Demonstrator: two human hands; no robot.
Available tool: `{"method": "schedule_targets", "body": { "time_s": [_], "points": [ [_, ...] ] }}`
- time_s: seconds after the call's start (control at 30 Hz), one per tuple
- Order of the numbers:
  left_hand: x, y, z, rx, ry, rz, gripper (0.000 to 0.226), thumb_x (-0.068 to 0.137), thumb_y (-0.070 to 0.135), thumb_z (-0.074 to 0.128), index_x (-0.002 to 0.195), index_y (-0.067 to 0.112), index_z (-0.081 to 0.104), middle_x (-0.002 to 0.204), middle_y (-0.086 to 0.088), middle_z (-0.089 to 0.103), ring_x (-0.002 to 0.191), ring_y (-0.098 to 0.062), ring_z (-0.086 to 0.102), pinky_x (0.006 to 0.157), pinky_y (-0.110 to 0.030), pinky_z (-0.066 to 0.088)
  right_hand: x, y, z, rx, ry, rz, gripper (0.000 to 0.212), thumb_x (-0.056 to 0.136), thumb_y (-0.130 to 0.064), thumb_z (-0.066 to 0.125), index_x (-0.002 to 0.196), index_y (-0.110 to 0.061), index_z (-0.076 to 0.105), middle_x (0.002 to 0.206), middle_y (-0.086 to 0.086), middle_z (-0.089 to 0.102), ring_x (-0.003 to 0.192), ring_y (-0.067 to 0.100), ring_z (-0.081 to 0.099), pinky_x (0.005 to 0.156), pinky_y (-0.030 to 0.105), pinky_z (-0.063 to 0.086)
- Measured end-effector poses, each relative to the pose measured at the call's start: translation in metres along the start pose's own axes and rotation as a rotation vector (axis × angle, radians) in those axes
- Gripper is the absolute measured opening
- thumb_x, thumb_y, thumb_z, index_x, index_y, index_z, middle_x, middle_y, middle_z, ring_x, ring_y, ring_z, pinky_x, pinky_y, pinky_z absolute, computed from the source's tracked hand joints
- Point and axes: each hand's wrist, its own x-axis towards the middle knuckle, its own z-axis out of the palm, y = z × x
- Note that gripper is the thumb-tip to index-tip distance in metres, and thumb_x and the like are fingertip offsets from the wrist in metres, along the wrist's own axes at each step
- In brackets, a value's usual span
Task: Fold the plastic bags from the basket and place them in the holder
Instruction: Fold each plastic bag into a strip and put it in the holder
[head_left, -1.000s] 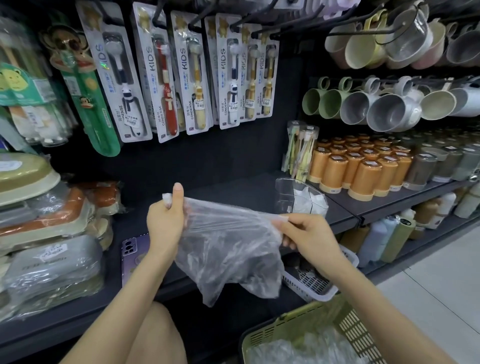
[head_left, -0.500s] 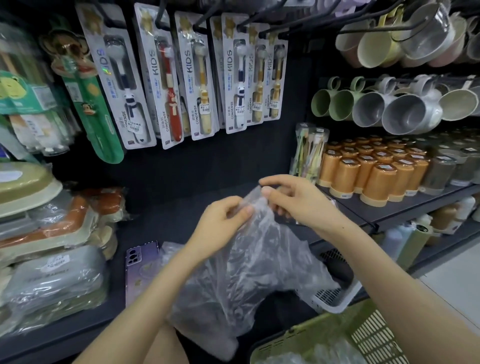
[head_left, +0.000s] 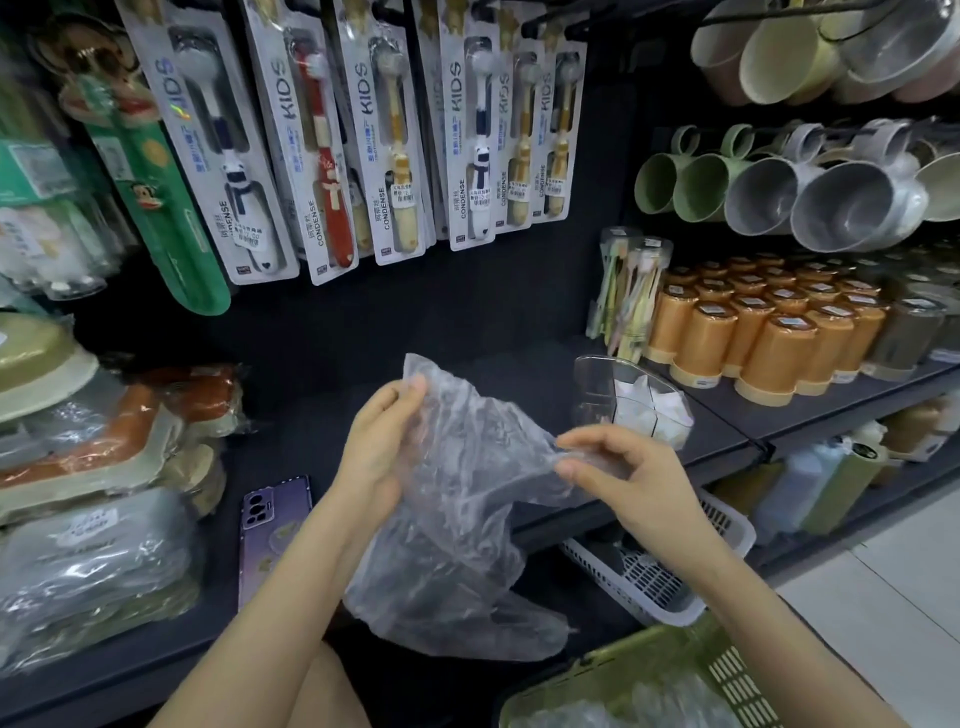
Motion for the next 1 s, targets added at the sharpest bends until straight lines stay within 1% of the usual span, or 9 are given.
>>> {"method": "schedule_targets", "body": {
  "time_s": [0.13, 0.23, 0.33, 0.43, 0.57, 0.7, 0.8, 0.87, 1.0],
  "points": [
    [0.007, 0.002, -0.011, -0.129, -0.011, -0.071, 0.025, 0.076, 0.039, 0.068, 0.083, 0.016, 0.067, 0.082, -0.001, 0.069, 0.081, -0.017, 0.066, 0.081, -0.033, 0.053, 0.001, 0.0, -0.015, -0.039, -0.073, 0.015, 0.025, 0.073, -0.013, 0.08, 0.09, -0.029, 0.072, 0.079, -0.009, 0.065, 0.078, 0.006, 0.058, 0.077, 0.014, 0.044],
    [0.008, 0.003, -0.02, -0.171, -0.004, -0.128, 0.027, 0.078, 0.04, 0.068, 0.088, 0.015, 0.071, 0.097, -0.006, 0.069, 0.097, -0.023, 0.065, 0.097, -0.04, 0.049, 0.001, 0.0, -0.025, -0.045, -0.151, 0.017, 0.038, 0.071, -0.01, 0.081, 0.103, -0.027, 0.069, 0.076, -0.009, 0.061, 0.074, 0.007, 0.053, 0.076, 0.017, 0.044],
    [0.009, 0.007, -0.025, -0.265, -0.013, -0.172, 0.031, 0.091, 0.036, 0.058, 0.082, 0.015, 0.078, 0.103, -0.008, 0.072, 0.099, -0.024, 0.069, 0.095, -0.043, 0.048, -0.001, -0.004, -0.035, -0.107, -0.193, 0.003, 0.042, 0.072, -0.011, 0.081, 0.107, -0.03, 0.067, 0.074, -0.01, 0.06, 0.071, 0.006, 0.05, 0.073, 0.014, 0.042],
    [0.01, 0.012, -0.028, -0.297, -0.009, -0.154, 0.034, 0.095, 0.031, 0.054, 0.08, 0.014, 0.08, 0.104, -0.009, 0.073, 0.097, -0.024, 0.07, 0.091, -0.041, 0.05, -0.002, -0.009, -0.045, -0.194, -0.176, 0.013, 0.036, 0.07, -0.016, 0.083, 0.095, -0.037, 0.069, 0.075, -0.013, 0.061, 0.069, 0.004, 0.051, 0.07, 0.013, 0.041],
    [0.013, 0.019, -0.038, -0.233, 0.013, -0.111, 0.029, 0.094, 0.027, 0.054, 0.088, 0.01, 0.077, 0.097, -0.007, 0.073, 0.087, -0.019, 0.072, 0.081, -0.035, 0.051, 0.002, -0.004, -0.057, -0.44, -0.185, -0.014, 0.014, 0.065, -0.041, 0.081, 0.07, -0.038, 0.069, 0.077, -0.013, 0.064, 0.079, 0.011, 0.055, 0.074, 0.026, 0.043],
    [0.018, 0.021, -0.055, -0.135, 0.052, -0.007, 0.023, 0.089, 0.026, 0.062, 0.101, 0.007, 0.066, 0.1, -0.011, 0.067, 0.095, -0.024, 0.065, 0.093, -0.037, 0.05, 0.0, 0.0, -0.064, -0.608, -0.215, -0.086, 0.026, 0.063, -0.057, 0.074, 0.062, -0.033, 0.065, 0.078, -0.012, 0.061, 0.087, 0.004, 0.05, 0.081, 0.029, 0.041],
    [0.019, 0.02, -0.057, -0.034, 0.124, 0.098, 0.011, 0.091, 0.014, 0.061, 0.084, 0.01, 0.069, 0.078, -0.001, 0.069, 0.077, -0.013, 0.065, 0.076, -0.025, 0.054, -0.001, 0.002, -0.063, -0.695, -0.263, -0.112, 0.032, 0.066, -0.066, 0.064, 0.061, -0.034, 0.06, 0.082, -0.012, 0.06, 0.089, 0.003, 0.051, 0.083, 0.028, 0.041],
    [0.017, 0.02, -0.053, 0.003, 0.159, 0.153, 0.013, 0.093, 0.011, 0.059, 0.086, 0.012, 0.07, 0.076, 0.003, 0.071, 0.073, -0.007, 0.066, 0.068, -0.02, 0.055, 0.0, 0.001, -0.062, -0.568, -0.281, -0.075, 0.038, 0.071, -0.066, 0.064, 0.06, -0.03, 0.06, 0.08, -0.008, 0.063, 0.084, 0.006, 0.058, 0.079, 0.027, 0.045],
    [0.015, 0.017, -0.052, 0.055, 0.196, 0.202, 0.012, 0.094, 0.017, 0.059, 0.091, 0.015, 0.07, 0.083, 0.0, 0.07, 0.074, -0.009, 0.065, 0.068, -0.022, 0.054, -0.002, -0.007, -0.061, 0.093, -0.294, 0.094, 0.032, 0.067, -0.046, 0.082, 0.061, -0.02, 0.063, 0.091, -0.005, 0.069, 0.087, 0.01, 0.064, 0.075, 0.019, 0.048]
  ]
}}
